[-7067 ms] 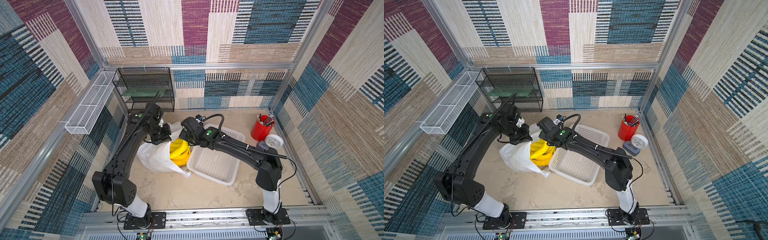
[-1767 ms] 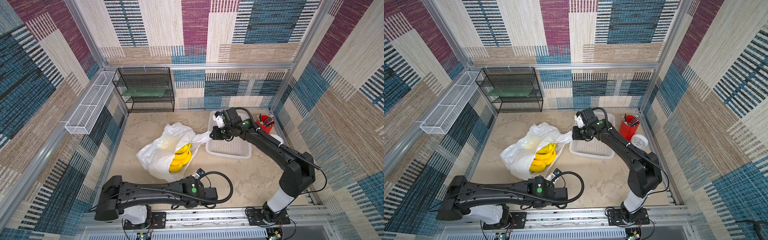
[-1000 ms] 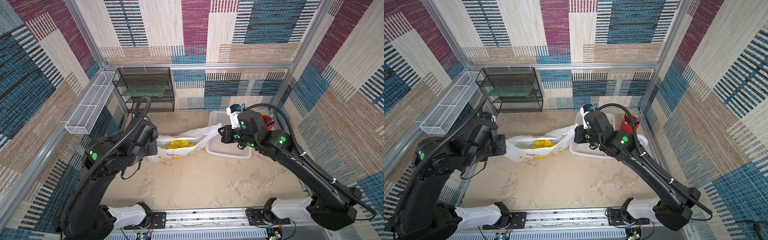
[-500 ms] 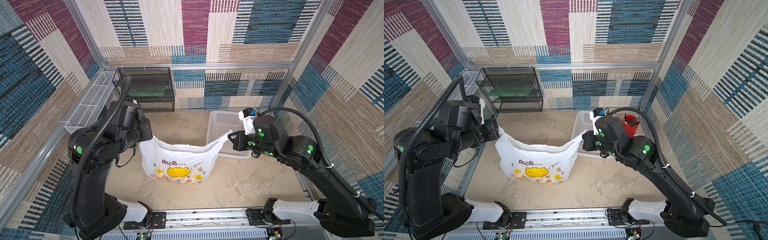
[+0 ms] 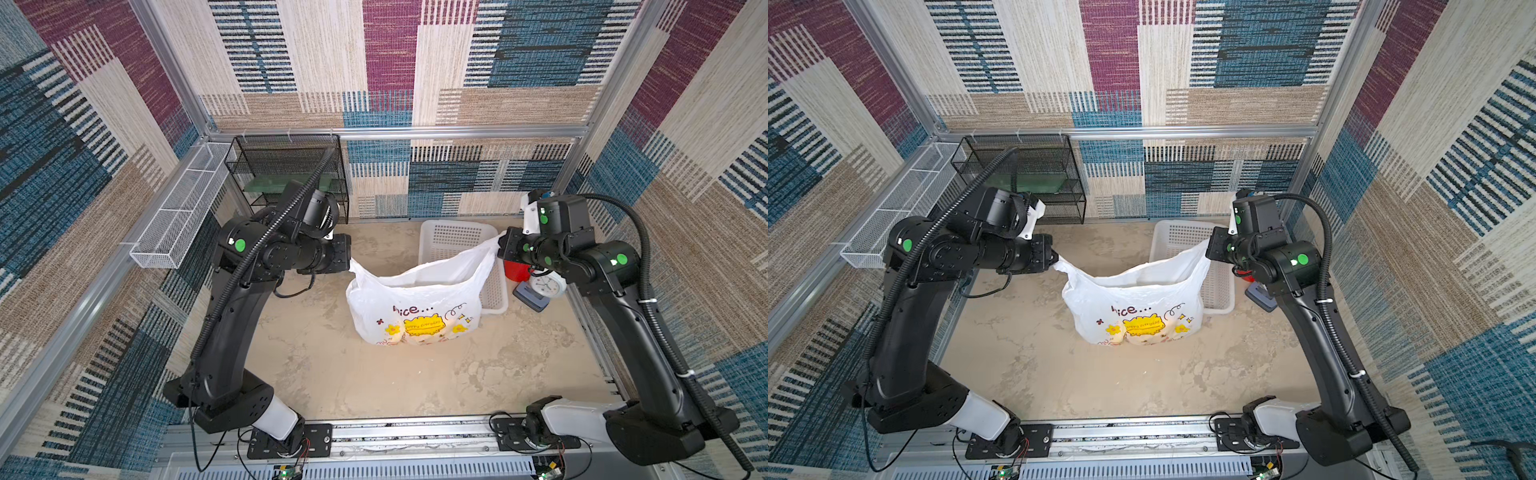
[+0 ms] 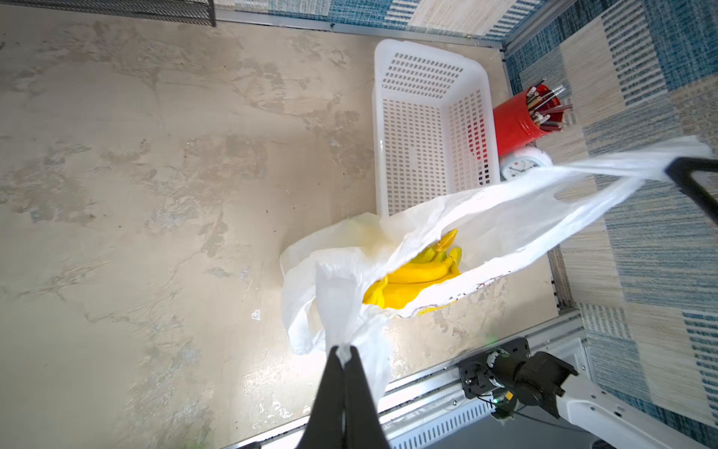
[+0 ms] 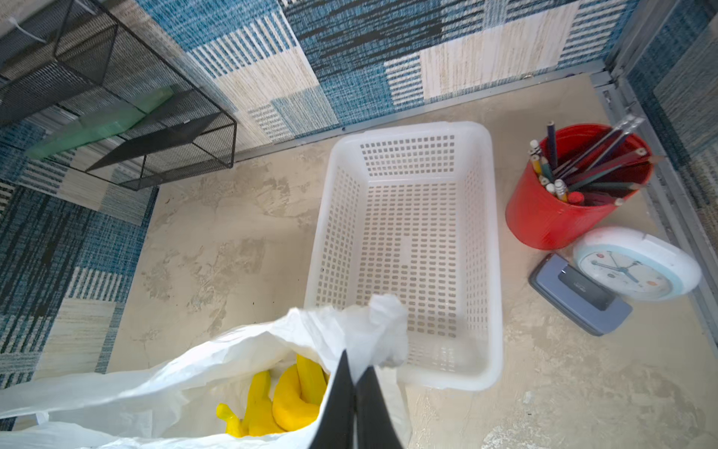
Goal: Place the banana into a plastic bag & tie a knot
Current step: Adjust the plastic bag at the center of the board.
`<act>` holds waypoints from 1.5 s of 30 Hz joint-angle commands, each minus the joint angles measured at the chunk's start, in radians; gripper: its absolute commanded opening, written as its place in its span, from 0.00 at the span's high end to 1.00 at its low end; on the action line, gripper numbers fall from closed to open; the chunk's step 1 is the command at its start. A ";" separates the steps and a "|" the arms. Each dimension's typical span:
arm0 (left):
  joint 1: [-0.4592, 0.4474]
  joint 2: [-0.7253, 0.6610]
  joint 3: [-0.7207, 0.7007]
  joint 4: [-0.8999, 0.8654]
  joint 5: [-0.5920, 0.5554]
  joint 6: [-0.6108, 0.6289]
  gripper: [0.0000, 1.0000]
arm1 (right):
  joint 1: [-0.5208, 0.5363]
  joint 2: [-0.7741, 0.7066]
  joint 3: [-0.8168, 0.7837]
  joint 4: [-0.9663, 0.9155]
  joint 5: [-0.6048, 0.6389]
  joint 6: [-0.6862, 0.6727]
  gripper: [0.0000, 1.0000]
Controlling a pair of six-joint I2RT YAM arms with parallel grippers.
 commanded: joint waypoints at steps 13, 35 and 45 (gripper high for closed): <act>0.001 0.030 0.040 0.032 0.143 0.054 1.00 | 0.429 -0.329 -0.279 0.547 0.370 -0.268 0.19; 0.001 0.001 0.001 0.032 0.144 0.014 1.00 | 0.812 0.117 -0.471 1.269 0.395 -0.421 0.01; 0.001 -0.056 -0.032 0.032 0.131 -0.067 1.00 | 0.761 0.292 -0.382 1.296 0.219 -0.382 0.49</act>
